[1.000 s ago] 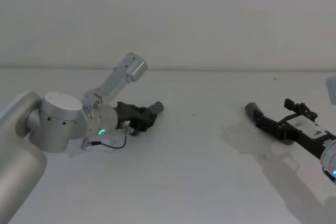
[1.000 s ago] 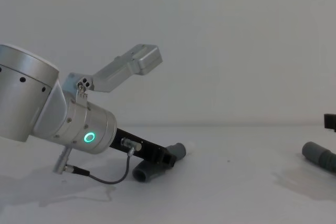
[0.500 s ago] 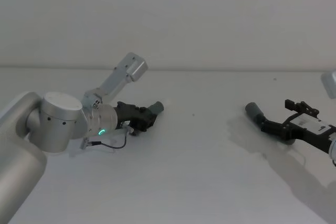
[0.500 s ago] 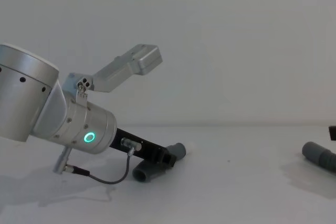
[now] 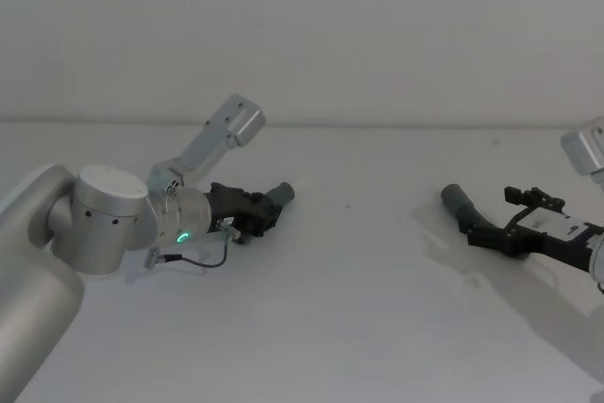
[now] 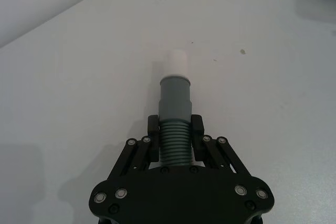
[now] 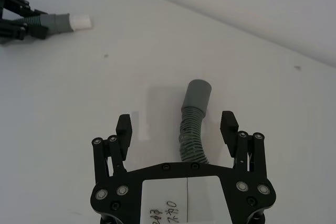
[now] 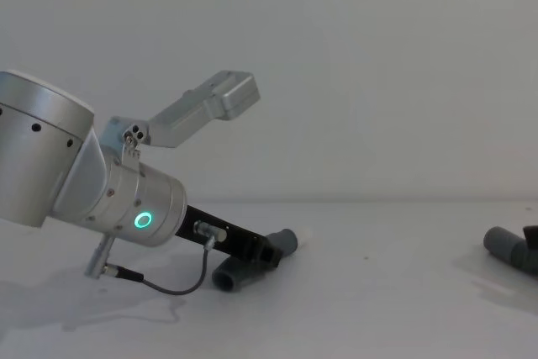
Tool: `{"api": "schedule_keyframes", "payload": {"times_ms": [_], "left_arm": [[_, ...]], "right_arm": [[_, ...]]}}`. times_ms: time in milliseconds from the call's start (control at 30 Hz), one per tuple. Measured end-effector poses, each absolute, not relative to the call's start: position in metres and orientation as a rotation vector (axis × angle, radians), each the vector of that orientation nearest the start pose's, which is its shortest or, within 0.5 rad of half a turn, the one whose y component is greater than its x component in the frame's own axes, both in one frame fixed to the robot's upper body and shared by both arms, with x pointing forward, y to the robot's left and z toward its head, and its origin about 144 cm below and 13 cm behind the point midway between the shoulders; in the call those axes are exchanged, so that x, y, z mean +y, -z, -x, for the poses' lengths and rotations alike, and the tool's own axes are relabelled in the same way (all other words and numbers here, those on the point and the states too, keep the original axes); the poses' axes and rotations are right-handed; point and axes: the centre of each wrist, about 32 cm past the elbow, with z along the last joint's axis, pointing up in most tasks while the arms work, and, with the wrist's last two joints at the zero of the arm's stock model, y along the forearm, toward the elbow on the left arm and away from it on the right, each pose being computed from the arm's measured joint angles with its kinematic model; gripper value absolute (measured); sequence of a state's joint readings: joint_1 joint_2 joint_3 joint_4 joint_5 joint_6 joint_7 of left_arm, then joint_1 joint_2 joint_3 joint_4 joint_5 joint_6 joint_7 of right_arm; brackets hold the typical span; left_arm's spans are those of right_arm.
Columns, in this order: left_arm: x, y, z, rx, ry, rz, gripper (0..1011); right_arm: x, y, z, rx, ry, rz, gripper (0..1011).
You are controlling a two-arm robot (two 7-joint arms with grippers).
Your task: Use both hands to pick up one end of the pipe from the table, align the ends, and insert them.
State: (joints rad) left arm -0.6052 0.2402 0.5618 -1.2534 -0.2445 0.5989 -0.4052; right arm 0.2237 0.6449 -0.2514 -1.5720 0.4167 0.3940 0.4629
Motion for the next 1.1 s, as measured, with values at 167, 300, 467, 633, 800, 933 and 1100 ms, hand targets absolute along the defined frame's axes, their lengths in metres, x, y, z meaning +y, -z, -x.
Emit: {"api": "schedule_keyframes", "payload": {"times_ms": [167,300,467,633,800,933,1100], "left_arm": [[0.163,-1.235,-0.588,0.177,-0.8,-0.526,343],[0.163,-1.235,-0.588,0.177,-0.8,-0.526,343],[0.163,-1.235,-0.588,0.177,-0.8,-0.526,342],[0.163,-1.235,-0.588,0.177,-0.8,-0.526,343],[0.163,-1.235,-0.588,0.177,-0.8,-0.526,343],[0.163,-1.235,-0.588,0.177,-0.8,-0.526,343],[0.163,-1.235,-0.588,0.177,-0.8,-0.526,342]], "right_arm": [[-0.345,-1.224,-0.512,0.117,0.939,0.425,1002],[-0.346,-1.222,-0.517,0.123,0.932,0.43,1001],[-0.347,-1.22,-0.521,0.129,0.922,0.435,1001],[-0.348,-1.217,-0.527,0.144,0.911,0.445,1001],[-0.349,-1.215,-0.531,0.155,0.902,0.455,1002],[-0.35,-1.213,-0.534,0.166,0.892,0.465,1002],[-0.351,-1.212,-0.538,0.179,0.878,0.478,1001]]}}
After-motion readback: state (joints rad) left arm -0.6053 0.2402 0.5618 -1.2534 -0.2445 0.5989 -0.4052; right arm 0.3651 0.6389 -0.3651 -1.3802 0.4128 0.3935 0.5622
